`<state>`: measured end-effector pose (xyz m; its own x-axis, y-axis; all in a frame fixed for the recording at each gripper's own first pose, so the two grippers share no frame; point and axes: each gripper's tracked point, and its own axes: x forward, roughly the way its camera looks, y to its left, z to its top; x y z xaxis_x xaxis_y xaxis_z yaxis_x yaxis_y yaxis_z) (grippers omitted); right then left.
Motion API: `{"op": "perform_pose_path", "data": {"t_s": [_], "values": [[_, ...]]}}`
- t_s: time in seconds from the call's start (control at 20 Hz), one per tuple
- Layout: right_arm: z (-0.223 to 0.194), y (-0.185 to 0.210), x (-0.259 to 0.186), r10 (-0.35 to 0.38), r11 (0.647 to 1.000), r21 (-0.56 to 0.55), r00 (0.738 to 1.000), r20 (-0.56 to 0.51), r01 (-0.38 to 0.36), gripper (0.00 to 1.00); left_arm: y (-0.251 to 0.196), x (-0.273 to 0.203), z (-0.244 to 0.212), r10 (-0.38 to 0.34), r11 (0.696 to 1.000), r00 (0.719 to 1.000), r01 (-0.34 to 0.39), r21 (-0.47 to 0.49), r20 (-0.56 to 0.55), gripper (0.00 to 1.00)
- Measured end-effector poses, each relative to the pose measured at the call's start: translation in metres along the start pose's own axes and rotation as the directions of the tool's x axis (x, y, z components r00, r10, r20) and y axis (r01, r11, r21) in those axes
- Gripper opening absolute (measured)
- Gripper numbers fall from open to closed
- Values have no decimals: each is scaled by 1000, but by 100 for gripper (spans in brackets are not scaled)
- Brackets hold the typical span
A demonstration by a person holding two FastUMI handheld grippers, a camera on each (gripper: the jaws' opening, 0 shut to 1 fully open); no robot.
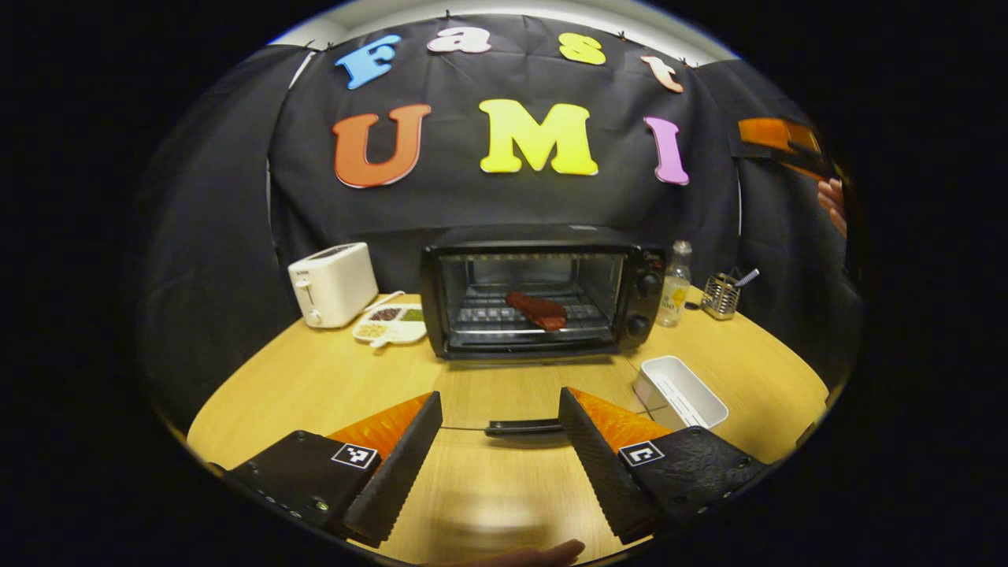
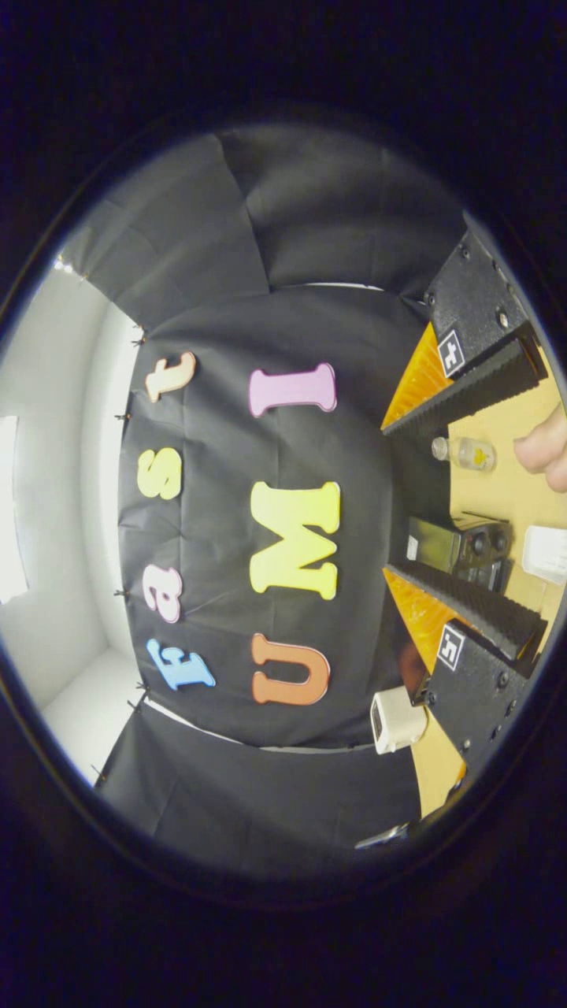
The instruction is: Open the electric oven with the left hand, put the food in, and close the electric oven.
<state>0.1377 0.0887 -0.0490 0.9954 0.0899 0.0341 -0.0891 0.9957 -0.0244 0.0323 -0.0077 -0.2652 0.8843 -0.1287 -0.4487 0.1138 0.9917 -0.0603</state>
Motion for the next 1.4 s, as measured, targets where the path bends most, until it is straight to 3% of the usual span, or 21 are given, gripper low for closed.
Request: {"op": "perform_pose_path", "data": {"t_s": [0.35,0.75,0.95,1.4], "values": [[18,-44,-22,-78,996,34,997,0,78,99,-40,25,-43,-79,997,990,78,-13,-120,96],[24,-63,-47,-102,994,38,994,30,101,96,-33,58,-70,-38,999,977,36,-14,-208,95],[24,-67,-51,-102,994,35,994,34,101,99,-34,57,-68,-8,1000,981,12,19,-194,94],[19,-71,-59,-103,994,46,994,27,102,96,-33,50,-51,1,1000,984,-2,-7,-180,94]]}}
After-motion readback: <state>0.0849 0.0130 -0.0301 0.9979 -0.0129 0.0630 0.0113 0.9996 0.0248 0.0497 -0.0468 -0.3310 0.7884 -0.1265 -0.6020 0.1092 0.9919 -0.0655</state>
